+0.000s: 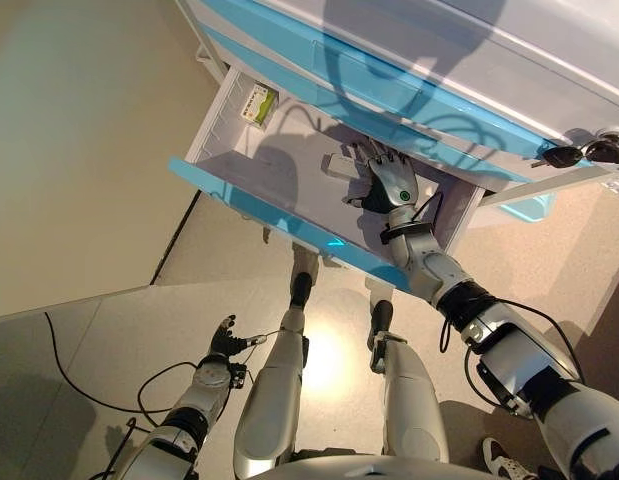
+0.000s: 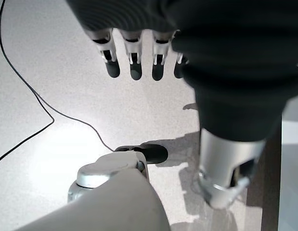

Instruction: Open the drawer and pick up the medicine

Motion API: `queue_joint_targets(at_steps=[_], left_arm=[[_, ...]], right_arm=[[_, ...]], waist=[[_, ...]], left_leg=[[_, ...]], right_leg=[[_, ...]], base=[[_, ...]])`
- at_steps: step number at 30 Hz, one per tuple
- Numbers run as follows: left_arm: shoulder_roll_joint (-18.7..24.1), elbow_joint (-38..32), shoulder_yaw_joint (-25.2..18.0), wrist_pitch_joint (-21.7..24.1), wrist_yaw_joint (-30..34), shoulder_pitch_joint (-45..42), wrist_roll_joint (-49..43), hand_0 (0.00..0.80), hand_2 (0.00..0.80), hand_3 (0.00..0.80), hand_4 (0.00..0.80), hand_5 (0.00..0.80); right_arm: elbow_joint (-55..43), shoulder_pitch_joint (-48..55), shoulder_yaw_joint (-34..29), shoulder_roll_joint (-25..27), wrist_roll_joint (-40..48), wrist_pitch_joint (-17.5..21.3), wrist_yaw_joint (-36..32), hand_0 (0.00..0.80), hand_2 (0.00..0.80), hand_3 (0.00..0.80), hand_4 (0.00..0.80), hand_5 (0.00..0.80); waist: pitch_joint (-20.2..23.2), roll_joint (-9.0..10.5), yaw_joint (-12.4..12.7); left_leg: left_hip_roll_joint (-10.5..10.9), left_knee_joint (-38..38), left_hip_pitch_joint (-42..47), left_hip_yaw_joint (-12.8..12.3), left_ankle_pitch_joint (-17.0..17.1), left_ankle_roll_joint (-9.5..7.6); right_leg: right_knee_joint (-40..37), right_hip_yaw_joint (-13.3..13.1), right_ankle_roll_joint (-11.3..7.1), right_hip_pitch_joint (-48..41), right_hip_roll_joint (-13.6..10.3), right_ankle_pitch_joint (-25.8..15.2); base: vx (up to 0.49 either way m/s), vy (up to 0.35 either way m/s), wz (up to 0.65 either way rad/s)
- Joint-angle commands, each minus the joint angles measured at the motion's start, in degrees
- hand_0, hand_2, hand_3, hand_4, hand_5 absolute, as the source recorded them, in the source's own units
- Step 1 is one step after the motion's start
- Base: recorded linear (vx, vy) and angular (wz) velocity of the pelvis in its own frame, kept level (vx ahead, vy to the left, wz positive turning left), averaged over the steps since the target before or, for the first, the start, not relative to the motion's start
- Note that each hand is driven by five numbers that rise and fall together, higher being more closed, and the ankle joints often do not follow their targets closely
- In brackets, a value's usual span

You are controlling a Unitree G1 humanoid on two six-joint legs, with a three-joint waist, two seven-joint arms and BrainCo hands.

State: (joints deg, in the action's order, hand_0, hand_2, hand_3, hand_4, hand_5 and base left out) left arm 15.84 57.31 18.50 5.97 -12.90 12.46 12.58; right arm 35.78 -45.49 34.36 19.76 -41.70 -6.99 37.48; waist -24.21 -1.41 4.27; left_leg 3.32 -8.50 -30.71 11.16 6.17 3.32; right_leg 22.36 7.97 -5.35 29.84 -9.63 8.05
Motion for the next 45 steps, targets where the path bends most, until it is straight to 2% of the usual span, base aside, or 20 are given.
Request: queue_joint_targets(at_steps=[1, 8, 12, 22, 23, 24, 26, 35, 45], left_arm=[[-0.59, 0.23, 1.31, 1.37, -1.21, 0.74, 1.47, 0.0, 0.0, 0.0, 0.0, 0.0], [-0.66, 0.61, 1.14, 1.14, -1.66, 0.83, 1.71, 0.0, 0.0, 0.0, 0.0, 0.0], [-0.33, 1.38, 0.54, 0.6, -1.22, 0.86, 2.1, 0.0, 0.0, 0.0, 0.0, 0.0], [-0.22, 3.37, -0.93, -0.45, -0.88, 0.43, 3.86, 0.0, 0.0, 0.0, 0.0, 0.0], [-0.18, 3.5, -0.99, -0.51, -0.81, 0.49, 3.92, 0.0, 0.0, 0.0, 0.0, 0.0], [-0.13, 3.73, -0.86, -0.53, -0.69, 0.56, 3.84, 0.0, 0.0, 0.0, 0.0, 0.0], [0.0, 3.58, -0.66, -0.55, -0.55, 0.54, 3.91, 0.0, 0.0, 0.0, 0.0, 0.0], [0.03, 4.79, -0.83, -0.63, -0.76, 0.94, 4.8, 0.0, 0.0, 0.0, 0.0, 0.0], [-0.69, 4.86, -1.05, -0.54, -1.1, 1.16, 5.11, 0.0, 0.0, 0.0, 0.0, 0.0]], right_arm=[[-2.75, -2.88, -1.89, -0.16, 1.68, 1.44, 3.2, 0.0, 0.0, 0.0, 0.0, 0.0], [0.41, -5.07, -3.66, -1.96, 6.63, 1.23, 2.48, 0.0, 0.0, 0.0, 0.0, 0.0], [4.62, -8.34, -1.85, -1.93, 6.72, -0.59, -1.96, 0.0, 0.0, 0.0, 0.0, 0.0], [11.01, -10.78, 1.37, -2.76, 7.57, -1.63, -7.81, 0.0, 0.0, 0.0, 0.0, 0.0], [11.61, -10.94, 1.89, -2.7, 7.09, -1.73, -8.42, 0.226, 0.226, 0.226, 0.226, 0.226], [12.58, -11.12, 2.6, -2.74, 6.59, -1.89, -9.24, 0.499, 0.499, 0.499, 0.499, 0.499], [13.81, -11.52, 3.46, -2.9, 6.3, -1.98, -10.09, 0.8, 0.8, 0.8, 0.8, 0.8], [16.3, -11.88, 4.63, -3.66, 7.44, -1.5, -10.99, 0.8, 0.8, 0.8, 0.8, 0.8], [13.65, -11.56, 3.86, -2.74, 7.17, -1.2, -9.44, 0.8, 0.8, 0.8, 0.8, 0.8]], waist=[[0.23, -0.37, 0.09], [0.04, -0.1, 0.01], [-0.2, 0.31, 0.09], [-0.36, 1.09, 0.01], [-0.39, 1.15, 0.01], [-0.43, 1.16, 0.0], [-0.47, 1.14, 0.08], [-0.73, 1.44, 0.38], [-0.82, 1.58, 0.18]], left_leg=[[4.29, -1.73, 0.45, -3.34, -2.94, -2.76], [3.99, -1.38, 0.48, -3.71, -2.8, -2.73], [3.76, -1.3, 0.64, -4.08, -2.8, -2.66], [3.51, -1.3, 0.87, -4.34, -2.84, -2.55], [3.5, -1.27, 0.9, -4.34, -2.85, -2.56], [3.52, -1.28, 0.85, -4.32, -2.83, -2.54], [3.57, -1.1, 0.86, -4.16, -2.7, -2.48], [3.82, -0.86, 0.59, -3.45, -2.42, -2.51], [3.84, -0.71, 0.54, -3.77, -2.38, -2.61]], right_leg=[[-5.7, -1.44, -0.29, -1.98, 0.28, -6.68], [-5.87, -1.66, -0.3, -1.73, 0.51, -7.1], [-6.01, -1.71, -0.33, -1.64, 0.69, -7.41], [-6.52, -1.63, -0.32, -1.93, 0.82, -7.74], [-6.71, -1.65, -0.36, -2.01, 0.83, -7.8], [-6.69, -1.63, -0.33, -2.02, 0.81, -7.79], [-6.96, -1.62, -0.32, -2.17, 0.8, -7.88], [-7.18, -1.81, -0.2, -2.2, 0.74, -7.85], [-7.32, -2.48, -0.19, -1.8, 1.0, -8.03]], base=[[0.0, 0.0, 0.0], [0.0, 0.0, 0.0], [0.0, 0.0, 0.0], [0.0, 0.0, 0.0], [0.0, 0.0, 0.0], [0.0, 0.0, 0.0], [0.0, 0.0, 0.0], [0.006, -0.002, 0.02], [0.0, 0.0, 0.0]])
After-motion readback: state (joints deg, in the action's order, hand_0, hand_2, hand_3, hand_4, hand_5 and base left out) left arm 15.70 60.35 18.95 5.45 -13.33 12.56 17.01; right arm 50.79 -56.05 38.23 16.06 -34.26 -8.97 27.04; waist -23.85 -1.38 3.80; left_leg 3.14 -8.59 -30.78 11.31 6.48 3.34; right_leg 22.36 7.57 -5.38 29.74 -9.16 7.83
